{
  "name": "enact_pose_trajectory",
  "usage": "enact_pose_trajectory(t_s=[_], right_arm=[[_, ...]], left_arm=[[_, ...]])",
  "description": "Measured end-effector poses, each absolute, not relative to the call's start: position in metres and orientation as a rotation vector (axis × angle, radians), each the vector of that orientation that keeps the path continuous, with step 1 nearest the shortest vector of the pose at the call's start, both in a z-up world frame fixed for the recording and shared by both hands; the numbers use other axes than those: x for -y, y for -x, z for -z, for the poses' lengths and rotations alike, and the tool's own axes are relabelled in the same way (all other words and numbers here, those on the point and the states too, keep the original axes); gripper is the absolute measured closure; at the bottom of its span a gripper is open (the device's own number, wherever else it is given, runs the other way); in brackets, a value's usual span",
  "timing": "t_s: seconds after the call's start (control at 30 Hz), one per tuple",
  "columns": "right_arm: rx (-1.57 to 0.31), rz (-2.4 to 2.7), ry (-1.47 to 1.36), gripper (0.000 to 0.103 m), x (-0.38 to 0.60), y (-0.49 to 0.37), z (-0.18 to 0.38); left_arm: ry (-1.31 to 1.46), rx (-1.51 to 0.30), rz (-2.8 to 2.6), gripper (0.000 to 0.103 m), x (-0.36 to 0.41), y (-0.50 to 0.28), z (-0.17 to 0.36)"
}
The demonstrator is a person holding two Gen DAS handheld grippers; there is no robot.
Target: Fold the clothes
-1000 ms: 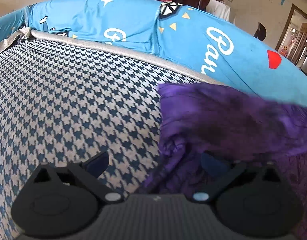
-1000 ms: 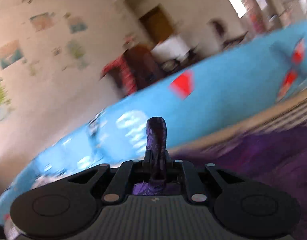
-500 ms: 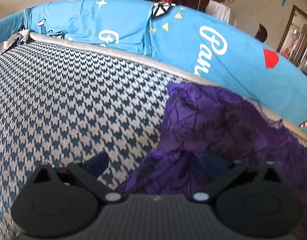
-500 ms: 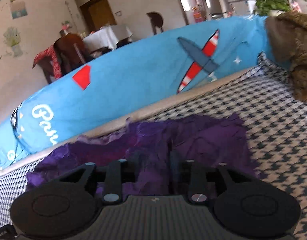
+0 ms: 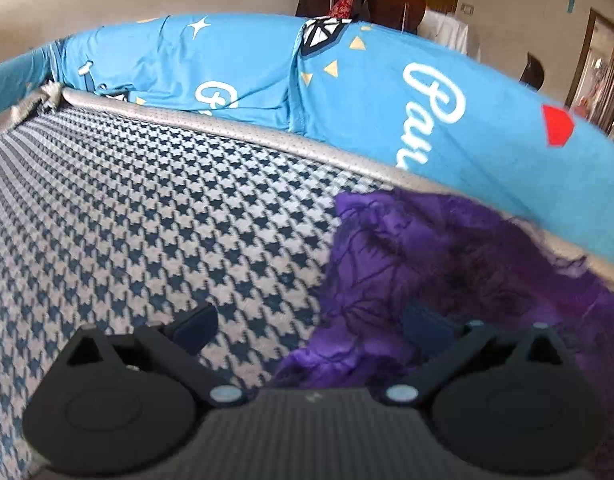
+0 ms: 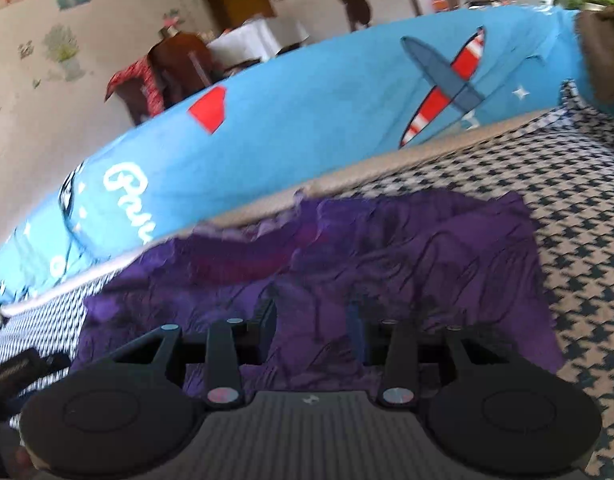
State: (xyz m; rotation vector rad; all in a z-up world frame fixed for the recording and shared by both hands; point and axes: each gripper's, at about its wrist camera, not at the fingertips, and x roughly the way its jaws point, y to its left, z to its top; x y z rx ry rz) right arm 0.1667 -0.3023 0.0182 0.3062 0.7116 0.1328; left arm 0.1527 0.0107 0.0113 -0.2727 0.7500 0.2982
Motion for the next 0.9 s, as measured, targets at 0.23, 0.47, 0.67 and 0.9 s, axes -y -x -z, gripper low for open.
enact_pose_trajectory(t_s=[0.23, 0.47, 0.67, 0.9], right_arm=[[-0.827, -0.184, -0.297, 0.057, 0.289, -0.169, 0.003], [-0.83, -0.192, -0.263, 0.057, 0.288, -0.168, 0.007], [-0.836, -0.193, -0.276, 0.057, 0.289, -0.169, 0.007], [-0.839, -0.188, -0.26, 0.056, 0.286, -0.168, 0.006]], left_arm=[[0.265, -0.831, -0.369, 0.0, -0.021, -0.16, 0.012], [0.308, -0.825, -0.387, 0.0, -0.031, -0.164, 0.011], [0.356, -0.786, -0.382, 0.0, -0.039, -0.168, 0.002], [0.409, -0.753, -0.38, 0.0, -0.049, -0.176, -0.006]])
